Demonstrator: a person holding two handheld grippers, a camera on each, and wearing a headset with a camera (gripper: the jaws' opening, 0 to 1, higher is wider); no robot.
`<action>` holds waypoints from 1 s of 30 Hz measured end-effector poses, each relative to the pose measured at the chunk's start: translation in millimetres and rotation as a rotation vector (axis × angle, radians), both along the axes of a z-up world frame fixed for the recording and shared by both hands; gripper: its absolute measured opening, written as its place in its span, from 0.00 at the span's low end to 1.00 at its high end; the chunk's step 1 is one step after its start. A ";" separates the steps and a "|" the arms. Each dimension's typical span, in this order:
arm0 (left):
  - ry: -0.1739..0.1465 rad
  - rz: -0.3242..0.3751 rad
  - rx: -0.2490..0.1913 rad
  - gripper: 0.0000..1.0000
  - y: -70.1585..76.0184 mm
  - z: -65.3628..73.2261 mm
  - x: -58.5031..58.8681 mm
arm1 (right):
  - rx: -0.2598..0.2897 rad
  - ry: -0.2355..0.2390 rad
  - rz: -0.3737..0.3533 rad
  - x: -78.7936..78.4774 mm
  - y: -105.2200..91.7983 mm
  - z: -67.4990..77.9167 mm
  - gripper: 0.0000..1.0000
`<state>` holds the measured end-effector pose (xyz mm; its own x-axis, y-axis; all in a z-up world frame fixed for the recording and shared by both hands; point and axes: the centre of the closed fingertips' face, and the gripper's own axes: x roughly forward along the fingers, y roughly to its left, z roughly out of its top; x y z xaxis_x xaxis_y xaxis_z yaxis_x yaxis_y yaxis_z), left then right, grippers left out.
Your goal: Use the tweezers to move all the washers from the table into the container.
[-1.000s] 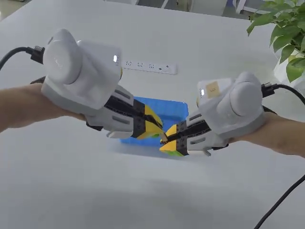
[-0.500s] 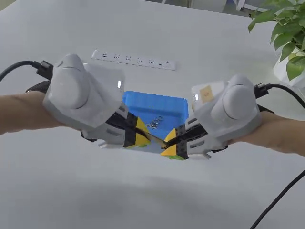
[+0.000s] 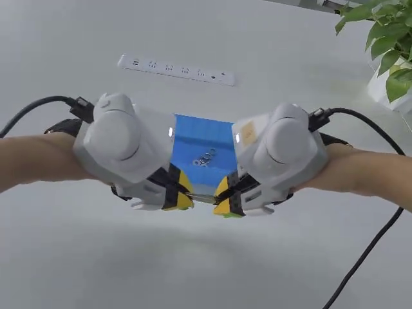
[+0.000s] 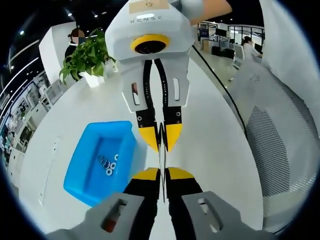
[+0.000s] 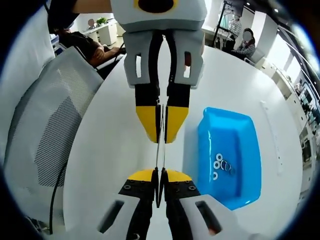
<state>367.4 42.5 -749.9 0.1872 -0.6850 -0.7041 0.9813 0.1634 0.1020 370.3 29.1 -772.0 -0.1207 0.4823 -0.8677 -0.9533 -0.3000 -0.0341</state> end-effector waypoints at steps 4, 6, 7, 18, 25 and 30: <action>0.021 -0.012 0.008 0.09 0.7 -10.3 -1.5 | -0.017 0.015 0.005 -2.6 -1.5 -4.2 0.08; 0.027 -0.016 0.020 0.08 1.6 -17.3 -0.3 | -0.022 0.022 0.002 -2.1 -0.9 -7.6 0.08; 0.031 -0.014 0.020 0.08 1.6 -20.4 0.8 | -0.027 0.023 0.001 -1.5 -0.8 -10.2 0.08; 0.031 -0.020 0.080 0.08 5.9 -41.3 7.1 | -0.010 0.040 -0.049 4.3 3.4 -26.1 0.08; 0.037 -0.028 0.099 0.08 5.1 -48.4 4.2 | 0.014 0.036 -0.068 2.2 3.0 -32.5 0.09; 0.032 -0.024 0.109 0.08 4.0 -53.1 5.1 | 0.014 0.017 -0.084 4.1 2.3 -38.2 0.10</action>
<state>372.5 46.5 -803.0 0.1477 -0.6079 -0.7801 0.9879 0.1290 0.0865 374.4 31.4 -810.3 -0.0943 0.5032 -0.8590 -0.9756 -0.2184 -0.0208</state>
